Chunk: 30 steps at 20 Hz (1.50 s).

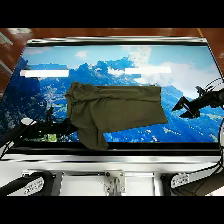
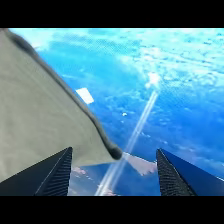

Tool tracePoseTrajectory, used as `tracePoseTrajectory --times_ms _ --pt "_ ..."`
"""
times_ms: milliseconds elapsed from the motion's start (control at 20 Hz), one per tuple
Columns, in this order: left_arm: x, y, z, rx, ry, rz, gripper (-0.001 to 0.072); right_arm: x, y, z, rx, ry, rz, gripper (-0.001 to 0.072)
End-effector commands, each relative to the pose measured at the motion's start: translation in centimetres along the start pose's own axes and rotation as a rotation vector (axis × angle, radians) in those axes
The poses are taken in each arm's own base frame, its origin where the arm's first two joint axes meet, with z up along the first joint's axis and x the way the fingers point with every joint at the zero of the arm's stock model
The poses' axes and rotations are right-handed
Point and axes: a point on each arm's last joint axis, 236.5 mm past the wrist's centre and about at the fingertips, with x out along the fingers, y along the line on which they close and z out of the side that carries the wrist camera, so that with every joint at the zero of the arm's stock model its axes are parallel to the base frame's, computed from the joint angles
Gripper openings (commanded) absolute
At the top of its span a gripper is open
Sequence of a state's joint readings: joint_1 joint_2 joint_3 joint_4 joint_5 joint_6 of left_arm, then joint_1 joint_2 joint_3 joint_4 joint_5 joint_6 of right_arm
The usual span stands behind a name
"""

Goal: Fold the shirts.

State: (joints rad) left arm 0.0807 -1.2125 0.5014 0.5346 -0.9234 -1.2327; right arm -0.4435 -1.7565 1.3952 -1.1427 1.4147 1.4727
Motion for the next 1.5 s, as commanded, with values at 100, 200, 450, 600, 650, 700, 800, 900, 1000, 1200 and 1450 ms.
tracePoseTrajectory --times_ms 100,200,450,600,650,700,800,900,1000,1200,1450 --pt "-1.1 -1.7 0.3 0.065 -0.024 -0.03 0.005 4.3 1.4 -1.6 -0.026 0.131 0.044 0.0637" --pt "-1.6 -2.3 0.3 0.099 -0.016 -0.029 0.0049 5.6 2.4 -2.5 -0.071 0.178 0.036 0.0638" --pt "-3.1 -4.8 2.5 0.178 -0.065 -0.039 0.0049 7.5 4.0 -5.5 -0.101 0.315 0.019 0.0634" --pt "-4.4 -7.1 3.9 0.233 -0.094 -0.065 0.0048 7.8 5.4 -6.6 -0.166 0.35 0.019 0.0067" --pt "-5.1 -8.0 4.5 0.264 -0.107 -0.066 0.0047 7.4 6.3 -6.9 -0.191 0.35 0.04 0.0061" --pt "-6.0 -9.0 5.1 0.321 -0.119 -0.053 0.0046 6.6 7.4 -7.0 -0.239 0.335 0.074 0.006" --pt "-9.5 -11.7 6.3 0.458 -0.172 0.001 0.0046 3.3 10.5 -6.7 -0.324 0.241 0.14 0.006" --pt "-15.8 -15.7 7.8 0.605 -0.312 0.101 0.0046 -2.9 14.9 -6.1 -0.454 0.065 0.195 0.006" --pt "-25.3 -22.3 7.7 0.788 -0.553 0.169 0.0046 -12.5 19.6 -5.7 -0.656 -0.234 0.177 0.006" --pt "-45.8 -34.7 -0.7 1.034 -1.151 0.127 0.0047 -38.3 28.9 -13.2 -0.904 -1.132 0.142 0.006" --pt "-53.5 -37.2 -12.0 1.116 -1.369 0.01 0.0047 -52.4 25.9 -29.2 -0.815 -1.711 0.049 0.0059"
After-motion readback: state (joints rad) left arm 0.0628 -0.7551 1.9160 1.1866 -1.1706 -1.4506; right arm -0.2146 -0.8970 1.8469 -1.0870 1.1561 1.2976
